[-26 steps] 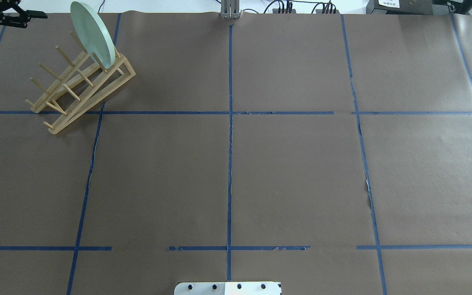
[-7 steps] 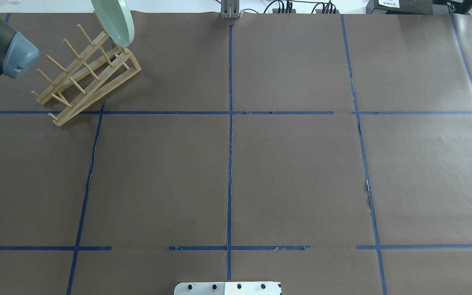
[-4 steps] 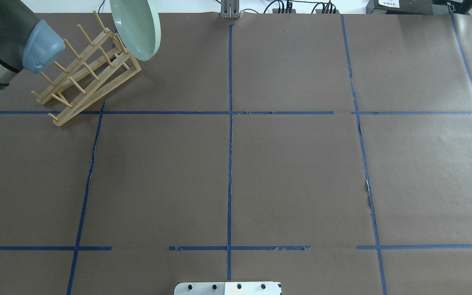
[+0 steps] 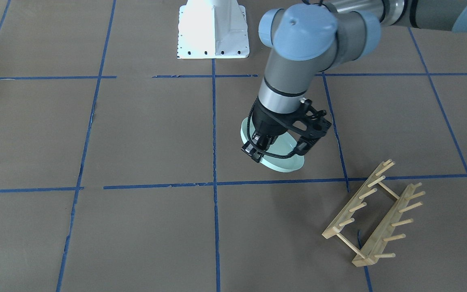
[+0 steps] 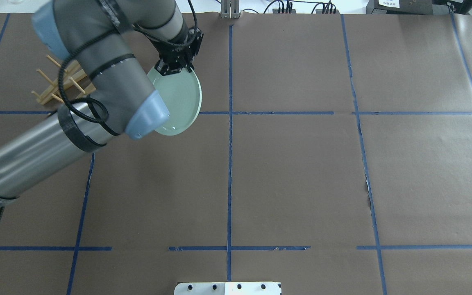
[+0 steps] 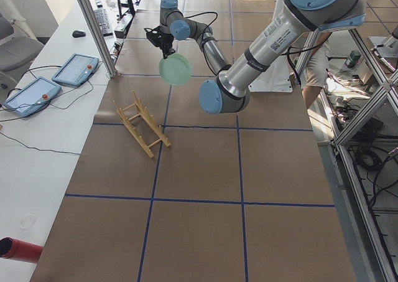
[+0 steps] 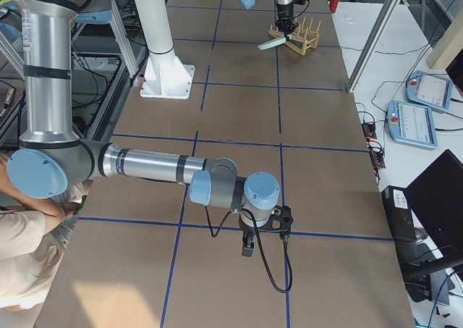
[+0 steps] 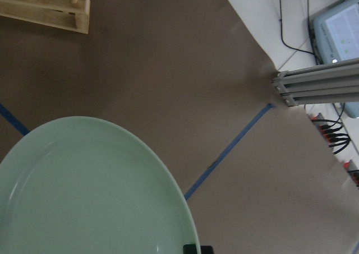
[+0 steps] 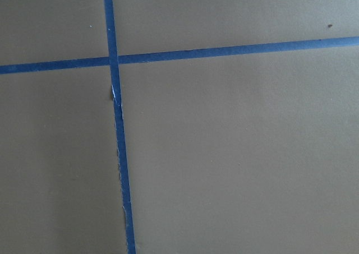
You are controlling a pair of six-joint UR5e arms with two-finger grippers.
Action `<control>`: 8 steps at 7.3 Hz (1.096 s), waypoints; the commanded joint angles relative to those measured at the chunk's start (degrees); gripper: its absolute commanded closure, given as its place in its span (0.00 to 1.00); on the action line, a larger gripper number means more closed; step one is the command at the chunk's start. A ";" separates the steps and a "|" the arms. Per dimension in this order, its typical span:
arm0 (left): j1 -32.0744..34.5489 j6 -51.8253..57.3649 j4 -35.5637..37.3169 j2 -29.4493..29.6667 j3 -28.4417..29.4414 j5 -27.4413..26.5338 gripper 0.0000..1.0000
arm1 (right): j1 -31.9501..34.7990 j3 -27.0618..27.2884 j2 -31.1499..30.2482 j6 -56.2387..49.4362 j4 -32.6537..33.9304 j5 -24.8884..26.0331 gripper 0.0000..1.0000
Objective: Place plate on table
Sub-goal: 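Carry the plate toward the robot and lower it flat onto the table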
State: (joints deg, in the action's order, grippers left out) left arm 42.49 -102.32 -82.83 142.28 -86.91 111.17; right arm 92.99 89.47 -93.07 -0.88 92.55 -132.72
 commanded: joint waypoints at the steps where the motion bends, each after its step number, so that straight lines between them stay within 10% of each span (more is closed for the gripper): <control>1: -9.68 6.76 14.16 3.70 8.55 -6.74 1.00 | 0.00 0.00 0.00 0.00 0.00 0.00 0.00; 5: -12.96 9.42 14.37 1.26 11.06 -9.83 1.00 | 0.00 0.00 0.00 0.00 0.00 0.00 0.00; 6: -12.96 10.55 14.28 0.99 10.71 -9.84 0.85 | 0.00 0.00 0.00 0.00 0.00 0.00 0.00; 8: -12.87 11.35 14.28 -1.80 4.34 -9.75 0.00 | 0.00 0.00 0.00 0.00 0.00 0.00 0.00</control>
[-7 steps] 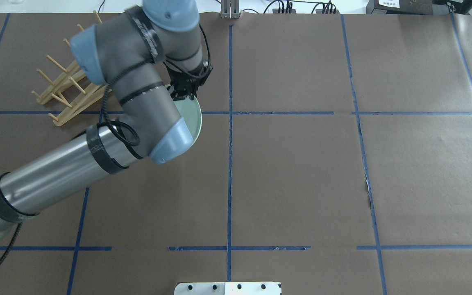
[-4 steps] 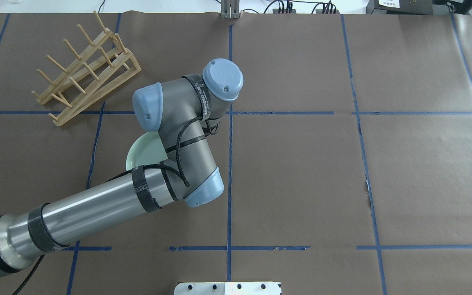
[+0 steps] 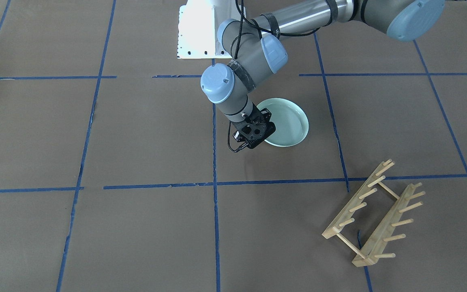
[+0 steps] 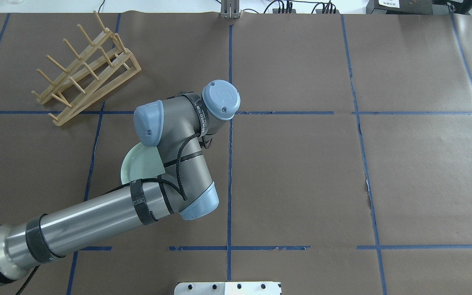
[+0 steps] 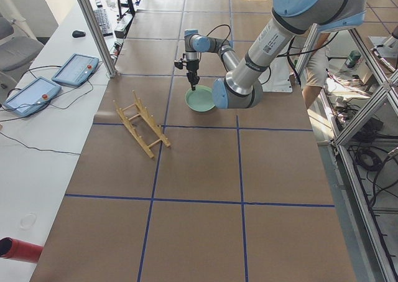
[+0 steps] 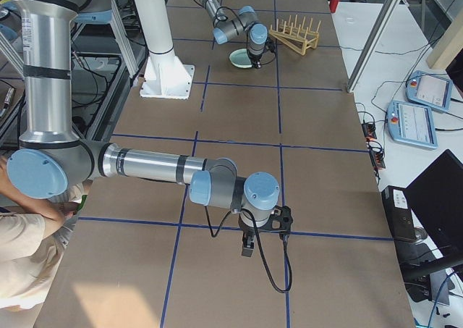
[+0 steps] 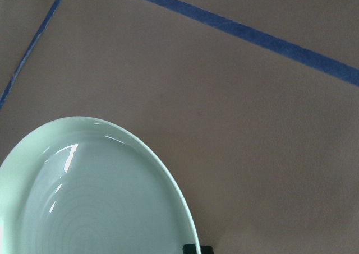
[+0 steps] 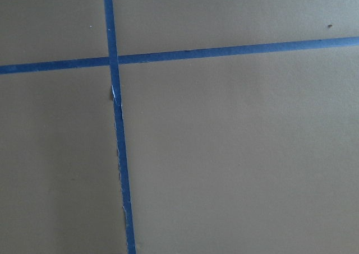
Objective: Place plate on table
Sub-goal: 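Carry the plate toward the robot and lower it flat onto the table, then open the left gripper and withdraw it away from the plate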
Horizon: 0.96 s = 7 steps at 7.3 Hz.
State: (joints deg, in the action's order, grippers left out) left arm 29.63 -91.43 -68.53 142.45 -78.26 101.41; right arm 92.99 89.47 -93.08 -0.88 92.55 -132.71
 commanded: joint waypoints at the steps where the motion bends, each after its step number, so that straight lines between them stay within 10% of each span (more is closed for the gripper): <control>1: 0.42 0.90 -0.46 -5.13 -11.75 0.01 0.00 | 0.00 0.00 0.00 0.00 0.00 0.00 0.00; 3: 7.68 10.52 -7.80 -9.81 -22.34 1.58 0.00 | 0.00 0.00 0.00 0.00 0.00 0.00 0.00; 7: 32.10 47.98 -19.16 -21.99 -22.73 26.07 0.00 | 0.00 0.00 0.00 0.00 0.00 0.00 0.00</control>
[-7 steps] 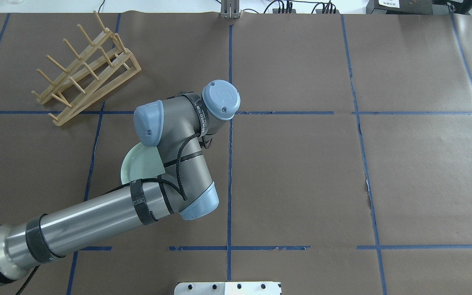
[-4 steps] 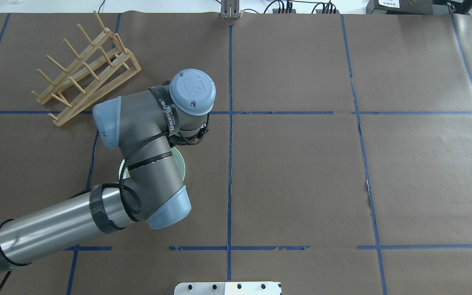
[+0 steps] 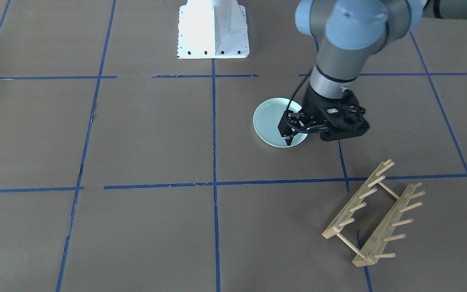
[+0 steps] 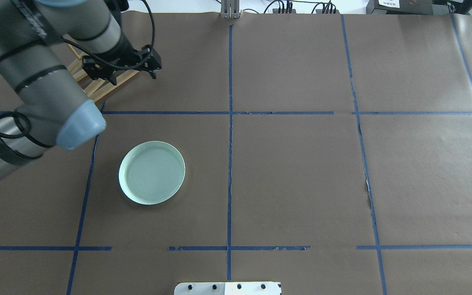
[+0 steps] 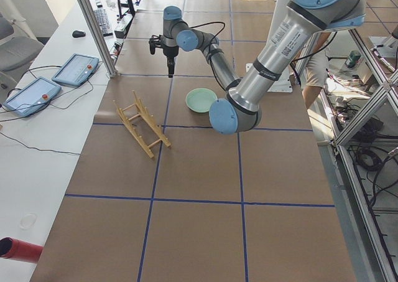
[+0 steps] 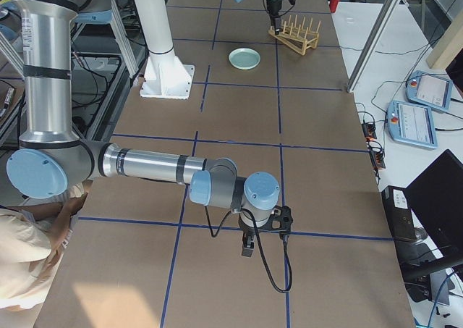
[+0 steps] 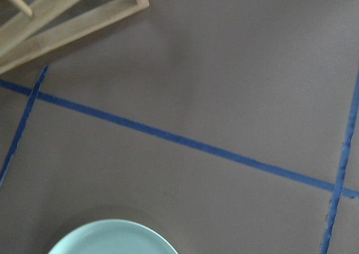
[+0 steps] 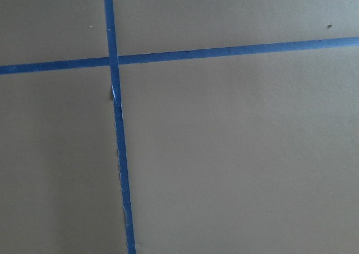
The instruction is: Place plate on table
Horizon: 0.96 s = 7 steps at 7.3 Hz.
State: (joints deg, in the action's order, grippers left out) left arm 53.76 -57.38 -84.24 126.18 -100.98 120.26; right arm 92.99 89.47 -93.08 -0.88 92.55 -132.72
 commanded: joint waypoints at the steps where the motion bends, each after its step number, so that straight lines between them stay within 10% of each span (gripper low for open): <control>1: 13.43 25.54 -3.47 -9.69 0.42 9.18 0.00 | 0.00 0.00 0.00 0.00 0.00 0.00 0.00; 7: 37.88 63.79 -3.82 -34.73 4.22 12.00 0.00 | 0.00 -0.09 0.00 0.00 0.00 0.00 0.00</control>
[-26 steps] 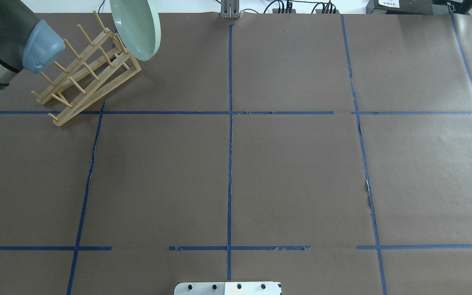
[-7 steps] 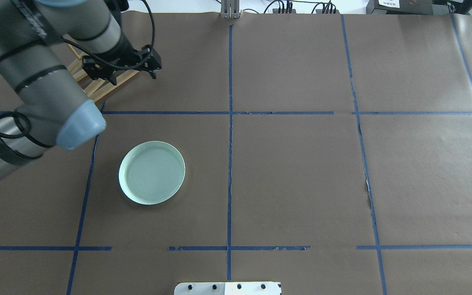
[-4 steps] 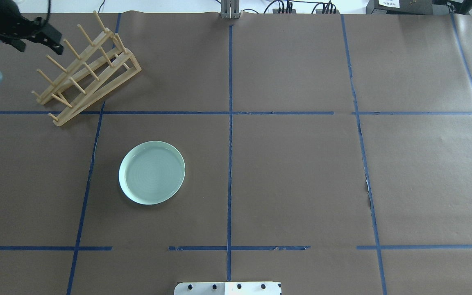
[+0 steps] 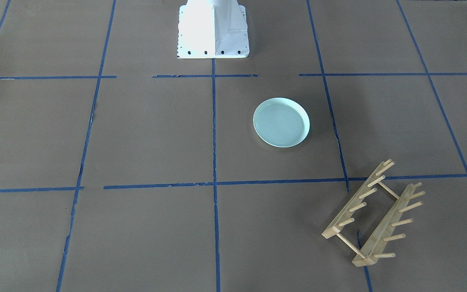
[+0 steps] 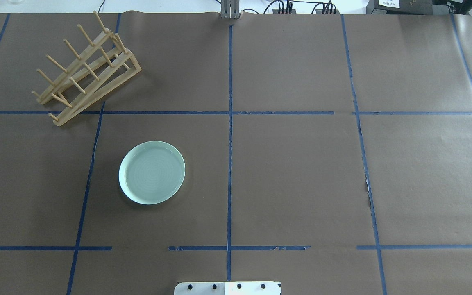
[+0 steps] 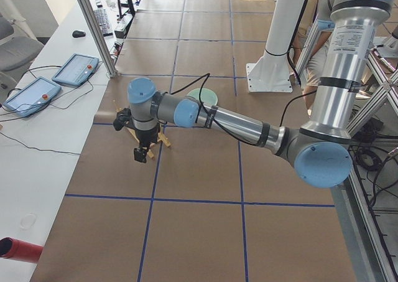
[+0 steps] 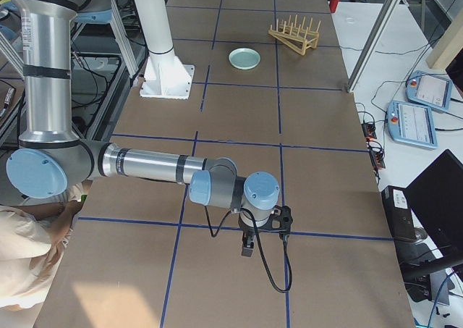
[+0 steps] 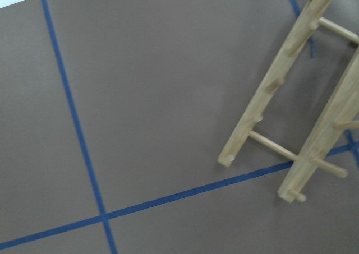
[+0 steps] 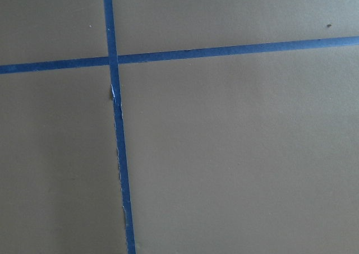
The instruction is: Place plate on table
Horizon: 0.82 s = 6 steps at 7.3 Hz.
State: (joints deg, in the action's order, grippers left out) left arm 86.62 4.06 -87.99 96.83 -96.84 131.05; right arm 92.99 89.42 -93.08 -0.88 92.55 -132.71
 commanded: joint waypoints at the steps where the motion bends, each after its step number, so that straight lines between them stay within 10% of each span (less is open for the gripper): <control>1: 6.62 2.27 0.01 -9.51 0.25 1.31 0.00 | 0.00 -0.03 0.00 0.00 0.00 0.00 0.00; 6: 6.64 1.74 0.01 -10.96 -0.44 1.23 0.00 | 0.00 -0.03 0.00 0.00 0.00 0.00 0.00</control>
State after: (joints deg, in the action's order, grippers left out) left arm 93.22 5.84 -88.13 85.81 -96.22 132.37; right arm 92.99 89.39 -93.08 -0.88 92.55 -132.72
